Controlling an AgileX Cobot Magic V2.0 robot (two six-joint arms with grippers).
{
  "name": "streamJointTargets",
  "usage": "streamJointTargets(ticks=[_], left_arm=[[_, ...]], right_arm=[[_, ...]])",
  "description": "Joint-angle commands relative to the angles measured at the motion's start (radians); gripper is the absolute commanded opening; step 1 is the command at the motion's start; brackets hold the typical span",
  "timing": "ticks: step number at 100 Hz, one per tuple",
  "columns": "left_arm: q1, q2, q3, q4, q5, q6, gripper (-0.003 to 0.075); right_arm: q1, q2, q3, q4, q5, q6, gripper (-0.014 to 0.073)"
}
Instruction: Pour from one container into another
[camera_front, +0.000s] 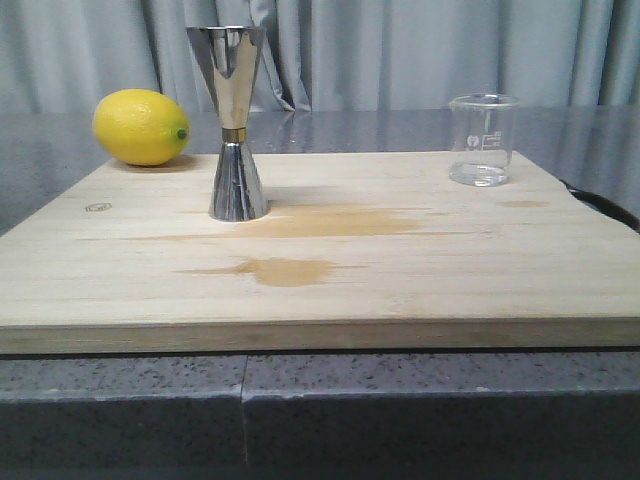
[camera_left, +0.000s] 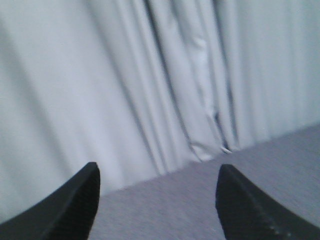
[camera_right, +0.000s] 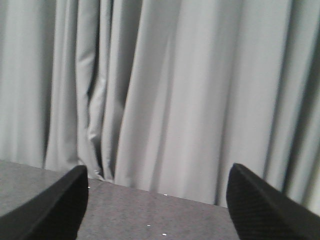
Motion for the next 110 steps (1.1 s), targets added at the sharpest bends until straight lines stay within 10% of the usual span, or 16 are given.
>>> streamJointTargets(ticks=[1, 26, 110], left_arm=[[0.003, -0.09, -0.006, -0.058, -0.177, -0.016, 0.0447], [0.003, -0.224, 0.145, -0.086, -0.228, -0.016, 0.0406], [0.003, -0.908, 0.763, -0.133, -0.208, -0.017, 0.0406]], right_arm=[[-0.071, -0.007, -0.028, 0.041, -0.074, -0.069, 0.0495], [-0.244, -0.016, -0.028, 0.056, 0.004, -0.081, 0.0495], [-0.264, -0.416, -0.002, -0.045, 0.627, -0.069, 0.0489]])
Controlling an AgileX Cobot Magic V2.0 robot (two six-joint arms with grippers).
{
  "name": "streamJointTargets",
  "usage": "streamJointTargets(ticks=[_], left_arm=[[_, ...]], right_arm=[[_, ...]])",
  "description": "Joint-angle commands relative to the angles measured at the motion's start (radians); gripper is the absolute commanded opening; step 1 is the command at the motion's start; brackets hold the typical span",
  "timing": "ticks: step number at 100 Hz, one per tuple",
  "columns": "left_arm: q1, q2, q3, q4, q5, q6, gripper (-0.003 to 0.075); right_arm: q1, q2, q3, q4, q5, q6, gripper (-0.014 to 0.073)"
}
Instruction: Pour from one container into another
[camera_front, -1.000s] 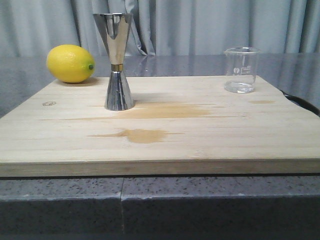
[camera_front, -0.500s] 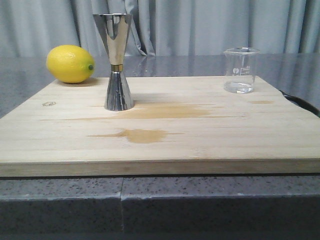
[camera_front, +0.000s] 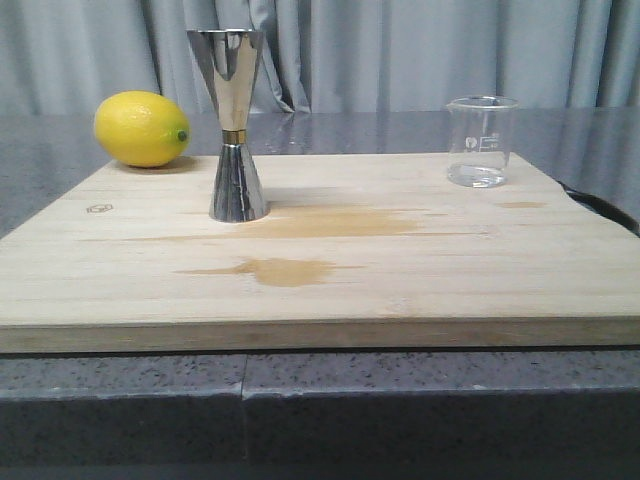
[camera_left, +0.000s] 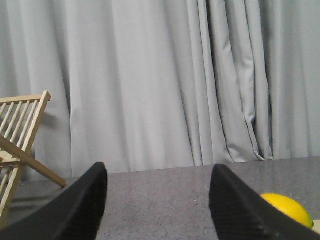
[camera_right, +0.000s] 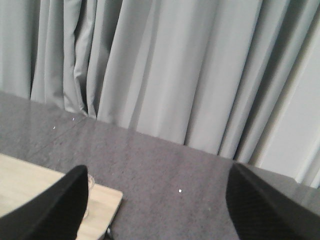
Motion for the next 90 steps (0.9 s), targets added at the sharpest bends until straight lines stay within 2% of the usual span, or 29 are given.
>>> streamJointTargets(ticks=[1, 14, 28, 56, 63, 71, 78, 90], left_arm=[[0.001, -0.031, 0.02, -0.027, 0.001, -0.014, 0.0406], [0.001, -0.062, 0.059, -0.027, 0.001, -0.014, 0.0406], [0.001, -0.065, 0.061, -0.034, 0.001, -0.014, 0.0406], [0.001, -0.065, 0.061, -0.039, 0.001, -0.014, 0.0406], [0.001, -0.065, 0.061, -0.039, -0.001, -0.014, 0.0394], [0.001, -0.065, 0.061, -0.039, -0.001, -0.014, 0.0342], [0.001, -0.065, 0.061, -0.041, -0.001, -0.014, 0.0258], [0.001, -0.065, 0.061, -0.041, -0.001, -0.014, 0.0062]], right_arm=[[-0.019, -0.007, 0.001, -0.023, 0.007, 0.005, 0.0489], [-0.076, -0.029, 0.076, -0.09, -0.066, 0.111, 0.0489], [-0.127, -0.04, 0.142, -0.077, -0.146, 0.173, 0.0489], [-0.127, -0.04, 0.165, -0.07, -0.191, 0.175, 0.0467], [-0.127, -0.04, 0.165, -0.067, -0.211, 0.175, 0.0393], [-0.127, -0.04, 0.165, -0.063, -0.219, 0.175, 0.0257], [-0.127, -0.04, 0.165, -0.063, -0.219, 0.175, 0.0136], [-0.127, -0.04, 0.165, -0.063, -0.219, 0.175, -0.0047]])
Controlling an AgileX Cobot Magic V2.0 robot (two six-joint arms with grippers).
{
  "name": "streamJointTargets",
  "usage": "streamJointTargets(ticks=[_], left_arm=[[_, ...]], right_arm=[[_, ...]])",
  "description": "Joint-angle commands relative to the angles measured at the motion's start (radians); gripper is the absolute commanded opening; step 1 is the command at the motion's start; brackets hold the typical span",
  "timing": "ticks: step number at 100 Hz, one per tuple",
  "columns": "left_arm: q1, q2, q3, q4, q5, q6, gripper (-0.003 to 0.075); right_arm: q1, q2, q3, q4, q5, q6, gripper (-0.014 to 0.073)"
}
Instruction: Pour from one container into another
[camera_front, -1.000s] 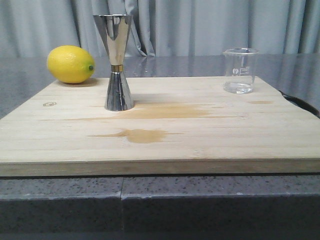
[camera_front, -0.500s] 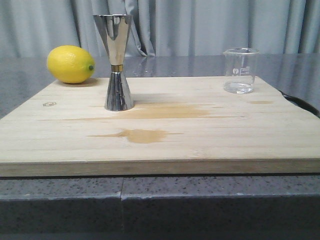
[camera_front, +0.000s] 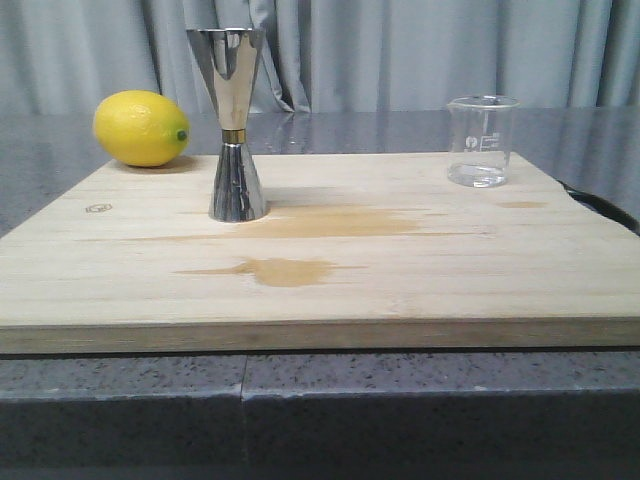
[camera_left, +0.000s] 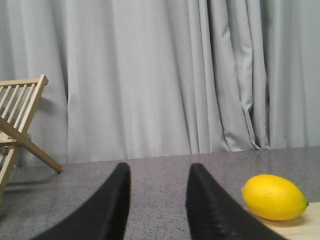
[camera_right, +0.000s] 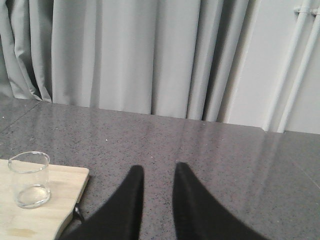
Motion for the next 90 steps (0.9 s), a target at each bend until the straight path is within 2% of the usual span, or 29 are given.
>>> streamJointTargets(ticks=[1, 5, 90], left_arm=[[0.001, 0.011, -0.026, -0.028, -0.001, -0.009, 0.0036], [0.001, 0.011, -0.026, -0.028, -0.001, -0.009, -0.0018], [-0.018, 0.011, -0.026, -0.03, 0.002, -0.009, -0.0019]], right_arm=[[-0.004, 0.005, -0.025, 0.008, -0.087, 0.003, -0.0056], [-0.004, 0.005, -0.025, 0.009, -0.087, 0.003, -0.007], [0.01, 0.005, -0.025, 0.009, -0.083, 0.003, -0.0071]])
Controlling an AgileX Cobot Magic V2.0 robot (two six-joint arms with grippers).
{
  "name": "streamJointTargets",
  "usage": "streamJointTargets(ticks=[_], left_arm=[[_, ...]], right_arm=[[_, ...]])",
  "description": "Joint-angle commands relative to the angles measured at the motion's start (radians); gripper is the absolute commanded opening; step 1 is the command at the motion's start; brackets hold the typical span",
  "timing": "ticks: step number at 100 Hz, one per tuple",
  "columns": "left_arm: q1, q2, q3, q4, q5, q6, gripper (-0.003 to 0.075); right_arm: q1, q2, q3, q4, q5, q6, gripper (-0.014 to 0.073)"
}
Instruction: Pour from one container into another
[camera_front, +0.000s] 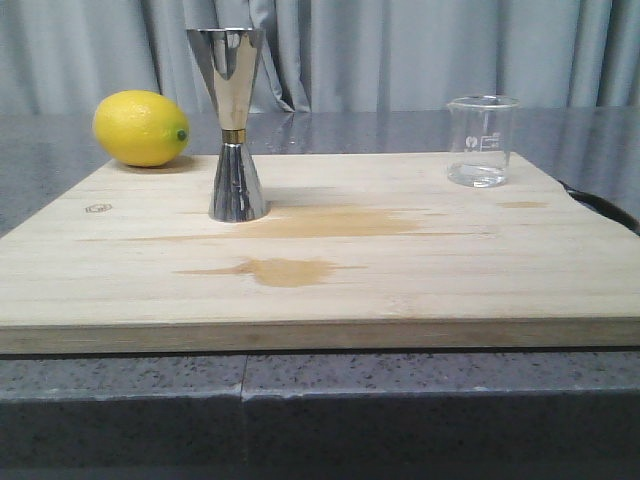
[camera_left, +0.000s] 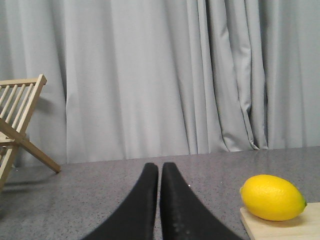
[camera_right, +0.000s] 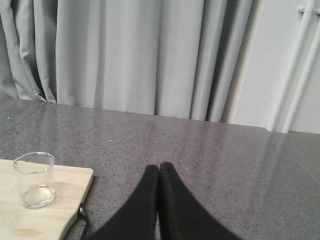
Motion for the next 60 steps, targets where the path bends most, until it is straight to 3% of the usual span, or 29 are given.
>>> streamJointTargets(ticks=[1, 21, 32, 48, 60], left_arm=[[-0.015, 0.011, -0.026, -0.028, 0.002, -0.007, -0.0019], [-0.118, -0.035, -0.005, -0.007, 0.005, -0.007, -0.0019], [-0.137, -0.069, 0.008, 0.324, 0.055, -0.027, -0.0019], [-0.137, -0.102, 0.022, 0.727, 0.084, -0.333, -0.0019], [-0.137, -0.112, 0.052, 0.901, 0.059, -0.643, -0.002]], right_arm=[[0.002, 0.005, -0.025, 0.005, -0.082, -0.001, -0.0071], [0.002, 0.005, -0.025, 0.005, -0.082, -0.001, -0.0071], [0.002, 0.005, -0.025, 0.005, -0.082, -0.001, -0.0071], [0.002, 0.005, -0.025, 0.005, -0.082, -0.001, -0.0071], [0.002, 0.005, -0.025, 0.005, -0.081, -0.001, -0.0071]])
